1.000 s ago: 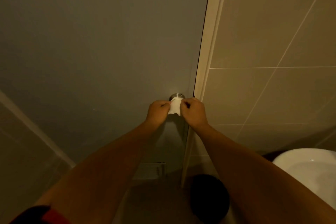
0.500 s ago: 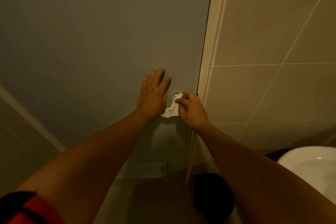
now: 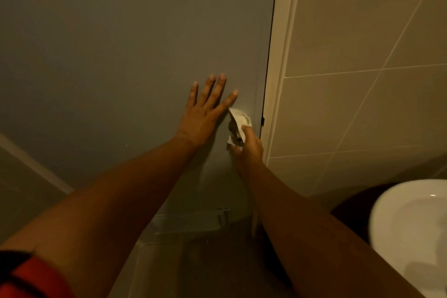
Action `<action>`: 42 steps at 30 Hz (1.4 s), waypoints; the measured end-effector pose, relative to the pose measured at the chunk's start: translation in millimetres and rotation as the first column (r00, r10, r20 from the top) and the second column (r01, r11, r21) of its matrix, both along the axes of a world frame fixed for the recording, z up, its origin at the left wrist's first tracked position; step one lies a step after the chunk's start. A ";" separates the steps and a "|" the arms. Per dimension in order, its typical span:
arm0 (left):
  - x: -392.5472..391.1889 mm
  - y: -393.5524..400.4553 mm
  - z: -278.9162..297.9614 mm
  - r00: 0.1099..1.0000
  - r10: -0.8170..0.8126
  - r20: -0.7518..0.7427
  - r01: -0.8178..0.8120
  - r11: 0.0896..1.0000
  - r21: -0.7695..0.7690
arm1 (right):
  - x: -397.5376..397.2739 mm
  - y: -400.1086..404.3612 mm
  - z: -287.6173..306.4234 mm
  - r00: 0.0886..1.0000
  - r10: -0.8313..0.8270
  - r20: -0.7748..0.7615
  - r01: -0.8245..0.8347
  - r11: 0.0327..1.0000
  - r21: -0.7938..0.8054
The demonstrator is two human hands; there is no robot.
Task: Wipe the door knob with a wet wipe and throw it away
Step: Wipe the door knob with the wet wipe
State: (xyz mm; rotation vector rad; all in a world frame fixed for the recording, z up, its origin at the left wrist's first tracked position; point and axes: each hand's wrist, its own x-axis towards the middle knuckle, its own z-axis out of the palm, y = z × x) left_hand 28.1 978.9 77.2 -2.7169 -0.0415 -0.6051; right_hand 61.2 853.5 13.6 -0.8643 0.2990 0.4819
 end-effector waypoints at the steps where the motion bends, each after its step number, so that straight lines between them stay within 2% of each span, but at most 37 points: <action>1: 0.2 0.5 -0.6 1.000 0.001 0.001 -0.001 1.000 0.009 | 0.9 0.6 -1.1 1.000 0.003 0.008 -0.003 1.000 0.000; 3: 3.4 3.6 -4.2 1.000 -0.011 0.028 0.011 1.000 0.027 | 3.6 -0.2 -3.0 0.991 0.024 0.131 -0.002 0.986 -0.165; 4: 5.2 5.7 -6.6 0.998 -0.020 0.051 0.018 0.999 0.034 | 4.1 -1.7 -2.5 0.964 0.059 0.260 0.024 0.952 -0.305; 5: 6.8 8.0 -8.9 0.997 -0.026 0.072 0.023 0.999 0.042 | 5.2 -3.9 -3.1 0.897 0.116 0.426 0.085 0.901 -0.425; 6: 7.4 9.3 -9.5 0.996 -0.031 0.082 0.027 0.998 0.049 | 6.5 -6.3 -4.7 0.788 0.208 0.579 0.163 0.837 -0.522; 7: 7.2 9.8 -9.1 0.997 -0.034 0.075 0.030 0.998 0.055 | 8.2 -8.7 -8.6 0.669 0.328 0.667 0.231 0.762 -0.606; 8: 6.3 9.2 -7.9 0.997 -0.041 0.063 0.037 0.998 0.060 | 8.9 -10.9 -12.5 0.552 0.450 0.702 0.304 0.676 -0.672; 10: 3.5 6.9 -3.7 0.997 -0.052 0.050 0.049 0.997 0.058 | 11.7 -10.9 -24.8 0.367 0.646 0.669 0.488 0.479 -0.730; 11: 2.4 6.0 -2.1 0.997 -0.052 0.056 0.048 0.997 0.062 | 11.9 -10.3 -29.0 0.323 0.691 0.647 0.562 0.411 -0.718; 12: 1.6 6.9 -1.2 0.997 -0.050 0.067 0.045 0.996 0.072 | 11.7 -8.5 -31.1 0.307 0.694 0.651 0.604 0.386 -0.697; 14: 1.4 11.6 -3.0 0.992 -0.060 0.111 0.048 0.993 0.110 | 7.5 -5.8 -28.6 0.355 0.580 0.733 0.587 0.472 -0.658; 15: 2.0 15.5 -4.3 0.988 -0.072 0.133 0.054 0.990 0.133 | 3.9 -3.6 -25.7 0.427 0.475 0.769 0.546 0.543 -0.638; 17: 2.3 23.2 -3.4 0.985 -0.101 0.143 0.076 0.982 0.174 | 3.1 5.8 -22.3 0.666 0.227 0.710 0.408 0.686 -0.602; 19: 1.9 30.5 0.9 0.986 -0.131 0.106 0.107 0.972 0.210 | 5.5 20.0 -20.1 0.863 -0.005 0.506 0.281 0.836 -0.472; 20: 1.5 34.1 3.3 0.986 -0.138 0.089 0.114 0.966 0.234 | 6.0 25.3 -17.6 0.923 -0.089 0.375 0.235 0.901 -0.364; 22: 0.9 39.8 8.3 0.986 -0.143 0.082 0.113 0.949 0.294 | 7.9 31.1 -12.2 0.983 -0.177 0.051 0.179 0.983 -0.038; 23: 1.6 41.2 11.0 0.983 -0.156 0.093 0.118 0.940 0.321 | 9.5 29.4 -8.9 0.983 -0.167 -0.082 0.176 0.976 0.127; 25: 5.6 41.3 18.7 0.972 -0.197 0.125 0.144 0.928 0.344 | 11.1 24.6 -4.3 0.968 -0.147 -0.202 0.207 0.926 0.316; 28: 15.4 41.3 28.7 0.964 -0.223 0.144 0.162 0.924 0.347 | 12.8 24.3 -5.5 0.966 -0.140 -0.216 0.212 0.908 0.360; 30: 19.0 40.5 26.6 0.966 -0.211 0.150 0.149 0.928 0.342 | 14.4 27.0 -11.3 0.985 -0.133 -0.111 0.155 0.964 0.217; 32: 22.3 37.7 20.3 0.971 -0.188 0.146 0.134 0.939 0.317 | 12.7 28.7 -19.5 0.981 -0.095 0.171 0.114 0.988 -0.108; 33: 24.2 36.6 18.2 0.975 -0.176 0.135 0.129 0.944 0.302 | 11.3 28.4 -25.8 0.930 -0.019 0.367 0.157 0.923 -0.351; 34: 26.0 36.0 16.8 0.978 -0.166 0.123 0.125 0.950 0.287 | 10.1 26.4 -32.0 0.837 0.108 0.536 0.262 0.782 -0.566; 35: 27.8 35.4 16.7 0.981 -0.158 0.112 0.122 0.954 0.275 | 9.4 23.3 -37.6 0.725 0.248 0.642 0.387 0.624 -0.679; 37: 29.5 35.5 17.3 0.984 -0.143 0.105 0.110 0.957 0.268 | 8.9 16.4 -44.2 0.503 0.463 0.730 0.589 0.434 -0.681; 38: 30.1 36.2 16.8 0.984 -0.141 0.107 0.107 0.957 0.270 | 10.6 13.9 -47.8 0.416 0.536 0.734 0.659 0.379 -0.650; 39: 30.0 36.6 16.5 0.984 -0.140 0.107 0.106 0.956 0.275 | 10.5 10.5 -48.2 0.368 0.583 0.725 0.698 0.342 -0.629; 41: 29.7 36.7 15.8 0.984 -0.146 0.101 0.110 0.950 0.292 | 6.7 9.4 -48.5 0.371 0.546 0.751 0.710 0.354 -0.609; 42: 30.1 36.9 15.6 0.984 -0.151 0.097 0.116 0.947 0.299 | 2.2 11.5 -46.0 0.419 0.441 0.794 0.689 0.414 -0.594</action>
